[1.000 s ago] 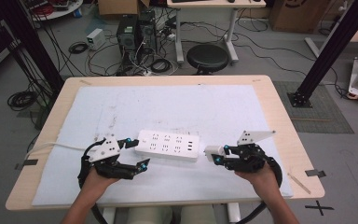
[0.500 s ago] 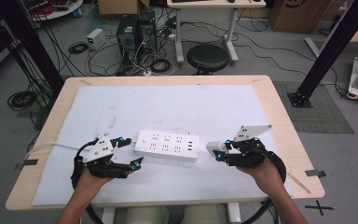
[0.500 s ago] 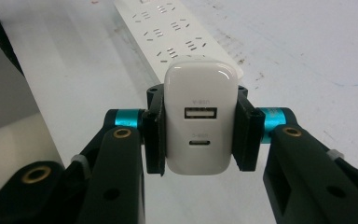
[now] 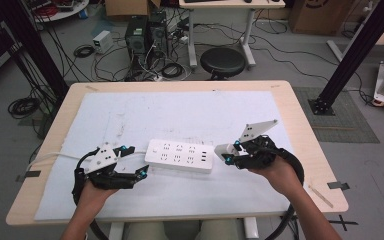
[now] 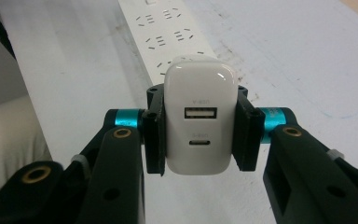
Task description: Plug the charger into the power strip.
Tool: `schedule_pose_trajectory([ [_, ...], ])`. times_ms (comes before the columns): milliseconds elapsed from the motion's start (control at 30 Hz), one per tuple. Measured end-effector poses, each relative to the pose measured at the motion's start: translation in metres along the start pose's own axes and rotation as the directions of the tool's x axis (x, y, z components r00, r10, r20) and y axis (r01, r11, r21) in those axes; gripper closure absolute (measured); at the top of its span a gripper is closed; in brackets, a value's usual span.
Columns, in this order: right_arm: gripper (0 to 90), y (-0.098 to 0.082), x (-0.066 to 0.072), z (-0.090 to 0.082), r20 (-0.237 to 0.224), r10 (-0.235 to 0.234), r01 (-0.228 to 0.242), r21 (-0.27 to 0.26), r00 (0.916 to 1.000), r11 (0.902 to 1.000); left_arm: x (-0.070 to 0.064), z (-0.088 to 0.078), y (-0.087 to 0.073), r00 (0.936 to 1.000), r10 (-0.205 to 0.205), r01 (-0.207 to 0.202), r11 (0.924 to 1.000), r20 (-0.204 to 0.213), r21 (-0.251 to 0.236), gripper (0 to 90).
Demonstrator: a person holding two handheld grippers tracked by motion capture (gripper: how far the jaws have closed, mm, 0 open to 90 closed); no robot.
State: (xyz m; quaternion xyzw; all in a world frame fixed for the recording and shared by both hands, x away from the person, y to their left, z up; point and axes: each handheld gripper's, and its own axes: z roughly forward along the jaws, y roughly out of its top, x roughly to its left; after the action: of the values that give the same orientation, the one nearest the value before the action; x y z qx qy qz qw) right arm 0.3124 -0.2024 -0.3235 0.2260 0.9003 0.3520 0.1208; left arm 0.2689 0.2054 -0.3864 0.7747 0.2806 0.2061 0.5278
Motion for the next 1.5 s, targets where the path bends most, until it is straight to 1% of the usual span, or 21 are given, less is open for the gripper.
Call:
schedule_pose_trajectory([
  [100,63.5,0.007,-0.003,0.003,-0.009,-0.019,0.019,0.017,0.9998,0.9997,-0.001,0.000,0.001,1.0000,-0.001,0.001,1.0000,-0.001,-0.001,22.9],
  [133,63.5,0.009,-0.004,0.005,-0.014,-0.017,0.018,0.022,0.9998,0.9996,-0.001,0.000,0.001,1.0000,-0.003,0.003,1.0000,-0.002,-0.003,22.9],
  [200,63.5,0.010,-0.005,0.006,-0.015,-0.026,0.026,0.023,0.9995,0.9994,-0.001,0.000,0.001,1.0000,-0.003,0.003,1.0000,-0.003,-0.006,22.9],
  [300,63.5,0.019,-0.008,0.013,-0.022,-0.039,0.040,0.049,0.9990,0.9980,0.000,-0.003,-0.002,1.0000,-0.006,0.006,1.0000,-0.004,-0.003,22.9],
  [367,63.5,0.025,-0.009,0.016,-0.028,-0.047,0.049,0.067,0.9985,0.9966,0.001,-0.005,-0.004,1.0000,-0.009,0.009,1.0000,-0.004,-0.001,22.9],
  [400,63.5,0.028,-0.011,0.018,-0.032,-0.060,0.062,0.073,0.9977,0.9954,0.001,-0.006,-0.005,0.9998,-0.016,0.016,0.9999,-0.008,-0.006,22.9],
  [500,63.5,0.037,-0.014,0.023,-0.040,-0.081,0.084,0.093,0.9959,0.9921,0.002,-0.009,-0.007,0.9998,-0.011,0.011,0.9999,-0.013,-0.005,23.0],
  [533,63.5,0.040,-0.015,0.025,-0.044,-0.097,0.101,0.095,0.9943,0.9904,0.002,-0.009,-0.008,0.9998,-0.011,0.011,0.9999,-0.014,-0.005,23.0],
  [633,63.5,0.047,-0.016,0.032,-0.056,-0.110,0.116,0.115,0.9923,0.9866,0.002,-0.011,-0.009,0.9998,-0.010,0.010,0.9999,-0.016,-0.011,23.1],
  [667,63.5,0.050,-0.017,0.034,-0.060,-0.124,0.130,0.120,0.9905,0.9842,0.003,-0.012,-0.009,0.9998,-0.012,0.011,0.9999,-0.017,-0.010,23.1],
  [867,63.5,0.063,-0.015,0.048,-0.089,-0.166,0.179,0.165,0.9821,0.9699,0.005,-0.013,-0.014,0.9996,-0.020,0.020,0.9997,-0.021,-0.015,23.2],
  [967,63.5,0.067,-0.015,0.054,-0.104,-0.173,0.190,0.182,0.9794,0.9646,0.006,-0.012,-0.017,0.9996,-0.021,0.020,0.9997,-0.019,-0.016,23.2],
  [1133,63.5,0.072,-0.017,0.065,-0.117,-0.186,0.208,0.223,0.9756,0.9524,0.005,-0.011,-0.021,0.9999,-0.007,0.007,0.9999,-0.012,-0.015,23.2],
  [1367,63.5,0.079,-0.019,0.083,-0.135,-0.201,0.231,0.260,0.9702,0.9375,0.008,-0.016,-0.024,0.9997,-0.009,0.009,0.9998,-0.022,-0.018,23.2],
  [1500,63.5,0.080,-0.018,0.092,-0.142,-0.212,0.245,0.288,0.9669,0.9256,0.010,-0.017,-0.027,0.9995,-0.014,0.013,0.9997,-0.027,-0.020,23.2],
])
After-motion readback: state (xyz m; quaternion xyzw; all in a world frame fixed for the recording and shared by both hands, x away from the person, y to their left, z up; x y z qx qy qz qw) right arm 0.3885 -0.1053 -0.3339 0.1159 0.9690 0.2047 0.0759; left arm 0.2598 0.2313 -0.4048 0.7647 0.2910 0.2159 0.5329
